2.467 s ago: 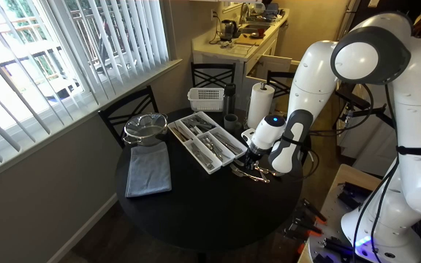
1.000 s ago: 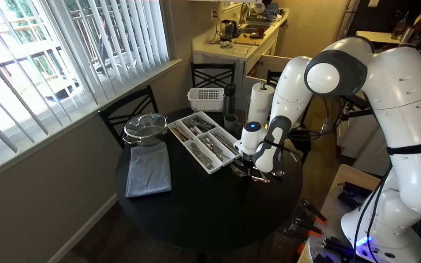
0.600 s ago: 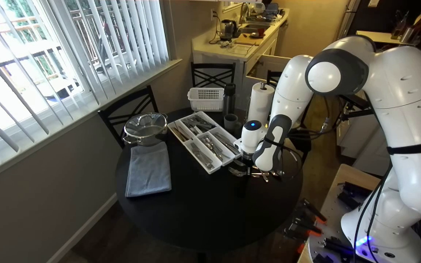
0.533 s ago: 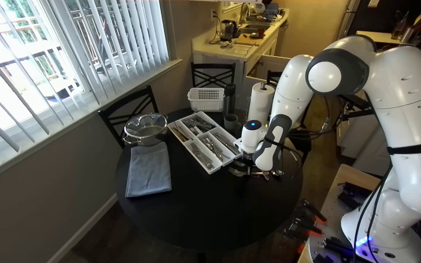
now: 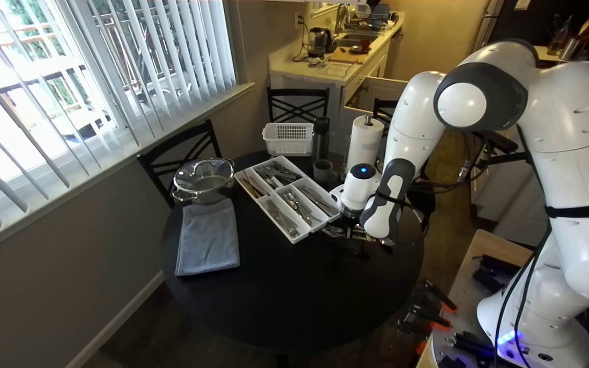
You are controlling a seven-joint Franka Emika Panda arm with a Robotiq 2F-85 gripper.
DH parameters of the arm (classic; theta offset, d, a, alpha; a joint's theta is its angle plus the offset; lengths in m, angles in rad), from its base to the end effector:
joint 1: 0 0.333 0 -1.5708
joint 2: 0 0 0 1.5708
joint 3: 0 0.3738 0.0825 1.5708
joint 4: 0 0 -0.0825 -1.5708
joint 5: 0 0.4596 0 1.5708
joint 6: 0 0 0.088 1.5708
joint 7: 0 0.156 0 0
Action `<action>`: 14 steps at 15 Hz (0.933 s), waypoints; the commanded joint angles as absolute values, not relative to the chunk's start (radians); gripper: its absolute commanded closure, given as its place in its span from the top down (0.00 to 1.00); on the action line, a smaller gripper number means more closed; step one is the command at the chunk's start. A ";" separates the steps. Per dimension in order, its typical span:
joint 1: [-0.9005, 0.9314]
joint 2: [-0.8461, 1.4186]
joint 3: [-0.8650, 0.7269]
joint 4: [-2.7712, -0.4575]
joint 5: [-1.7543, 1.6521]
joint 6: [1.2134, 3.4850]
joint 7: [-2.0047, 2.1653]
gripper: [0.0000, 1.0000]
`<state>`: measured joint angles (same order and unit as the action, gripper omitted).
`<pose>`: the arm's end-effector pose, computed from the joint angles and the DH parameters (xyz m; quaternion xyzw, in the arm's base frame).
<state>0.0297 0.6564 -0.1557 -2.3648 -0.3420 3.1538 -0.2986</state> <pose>0.5327 -0.0525 -0.0094 0.9587 0.2722 0.0479 0.0669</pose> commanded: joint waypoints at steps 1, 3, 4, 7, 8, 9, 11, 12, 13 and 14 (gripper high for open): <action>0.154 0.526 -0.274 -2.508 -0.365 3.248 -0.295 0.02; 0.227 0.487 -0.343 -2.550 -0.356 3.275 -0.311 0.02; 0.251 0.475 -0.365 -2.561 -0.353 3.280 -0.320 0.02; 0.277 0.441 -0.379 -2.572 -0.344 3.264 -0.324 0.02; 0.269 0.433 -0.361 -2.561 -0.333 3.242 -0.313 0.02; 0.219 0.420 -0.299 -2.541 -0.331 3.210 -0.308 0.02; 0.174 0.411 -0.223 -2.495 -0.305 3.158 -0.278 0.02; 0.131 0.406 -0.161 -2.470 -0.282 3.127 -0.258 0.02; 0.080 0.400 -0.076 -2.435 -0.237 3.067 -0.226 0.02; 0.040 0.409 -0.013 -2.395 -0.194 3.025 -0.208 0.02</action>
